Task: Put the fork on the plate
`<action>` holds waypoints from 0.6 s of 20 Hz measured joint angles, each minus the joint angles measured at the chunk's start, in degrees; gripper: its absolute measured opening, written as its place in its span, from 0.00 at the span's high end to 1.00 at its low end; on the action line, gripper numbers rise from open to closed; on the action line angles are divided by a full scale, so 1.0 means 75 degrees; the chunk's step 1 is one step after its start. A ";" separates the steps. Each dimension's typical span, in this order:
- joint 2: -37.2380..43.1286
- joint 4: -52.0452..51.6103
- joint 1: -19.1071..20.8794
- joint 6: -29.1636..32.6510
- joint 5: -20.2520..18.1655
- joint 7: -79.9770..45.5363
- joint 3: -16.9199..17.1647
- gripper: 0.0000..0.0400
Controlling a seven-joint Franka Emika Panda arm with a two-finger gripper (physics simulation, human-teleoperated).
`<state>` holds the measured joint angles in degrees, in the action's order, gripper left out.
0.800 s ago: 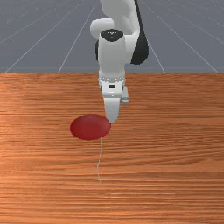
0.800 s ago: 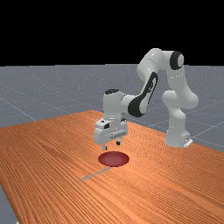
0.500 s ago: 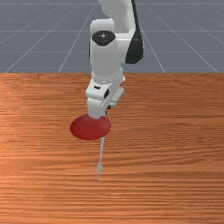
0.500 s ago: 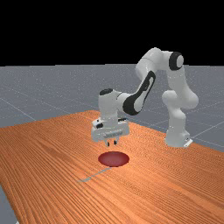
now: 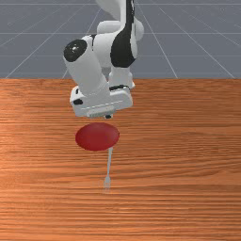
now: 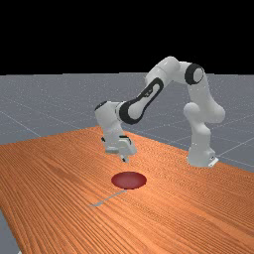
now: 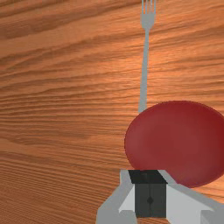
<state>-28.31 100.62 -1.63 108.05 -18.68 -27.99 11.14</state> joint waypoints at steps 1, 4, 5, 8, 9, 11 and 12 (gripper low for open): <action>0.0017 0.0002 0.0000 -0.0012 -0.0029 -0.0043 -0.0001 1.00; 0.0044 -0.0004 0.0003 -0.0016 -0.0063 -0.0086 -0.0001 1.00; 0.0046 -0.0010 0.0000 -0.0025 -0.0068 -0.0090 -0.0005 1.00; 0.0024 -0.0026 -0.0017 0.0018 -0.0075 -0.0076 -0.0024 0.61; -0.0017 -0.0046 -0.0019 0.0093 -0.0084 -0.0065 -0.0029 0.37; -0.0291 -0.0319 -0.0035 0.0537 -0.0125 -0.0102 -0.0026 0.14; -0.0554 -0.0478 -0.0035 0.0829 -0.0154 -0.0113 -0.0030 0.08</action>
<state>-32.46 97.04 -1.89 114.27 -19.84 -28.84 10.91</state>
